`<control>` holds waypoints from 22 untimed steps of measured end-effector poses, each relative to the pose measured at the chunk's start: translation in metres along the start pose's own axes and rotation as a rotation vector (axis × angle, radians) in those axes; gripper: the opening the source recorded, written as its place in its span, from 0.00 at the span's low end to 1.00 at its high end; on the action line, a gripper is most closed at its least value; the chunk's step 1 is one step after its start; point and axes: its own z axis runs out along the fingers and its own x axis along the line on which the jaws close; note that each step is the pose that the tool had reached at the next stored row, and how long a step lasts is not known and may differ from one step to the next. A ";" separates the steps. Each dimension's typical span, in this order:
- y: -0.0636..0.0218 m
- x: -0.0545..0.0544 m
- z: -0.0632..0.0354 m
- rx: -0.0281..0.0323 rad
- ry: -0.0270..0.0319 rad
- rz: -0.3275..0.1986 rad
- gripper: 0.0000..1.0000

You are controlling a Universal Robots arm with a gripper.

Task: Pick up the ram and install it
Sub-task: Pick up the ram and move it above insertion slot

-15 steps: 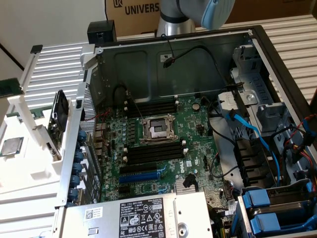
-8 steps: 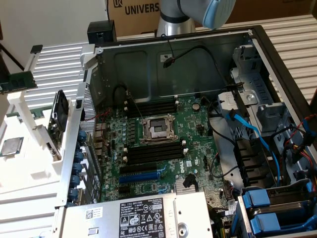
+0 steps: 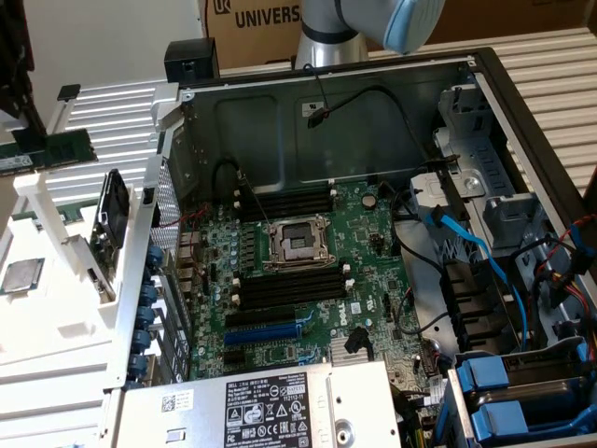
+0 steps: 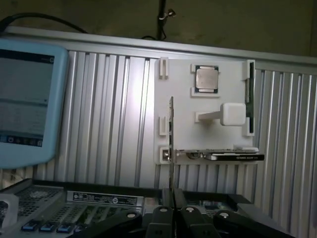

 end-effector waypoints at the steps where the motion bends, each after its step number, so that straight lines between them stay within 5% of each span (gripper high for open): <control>1: -0.0045 0.000 -0.0006 0.0000 0.0000 0.000 0.12; 11: -0.0637 0.004 -0.0088 0.0000 0.0000 0.000 0.12; 19: -0.0968 0.005 -0.0109 0.0000 0.0004 0.000 0.12; 20: -0.1156 0.005 -0.0116 -0.0001 0.0007 0.000 0.12; 22: -0.1271 0.005 -0.0119 -0.0001 0.0008 0.000 0.12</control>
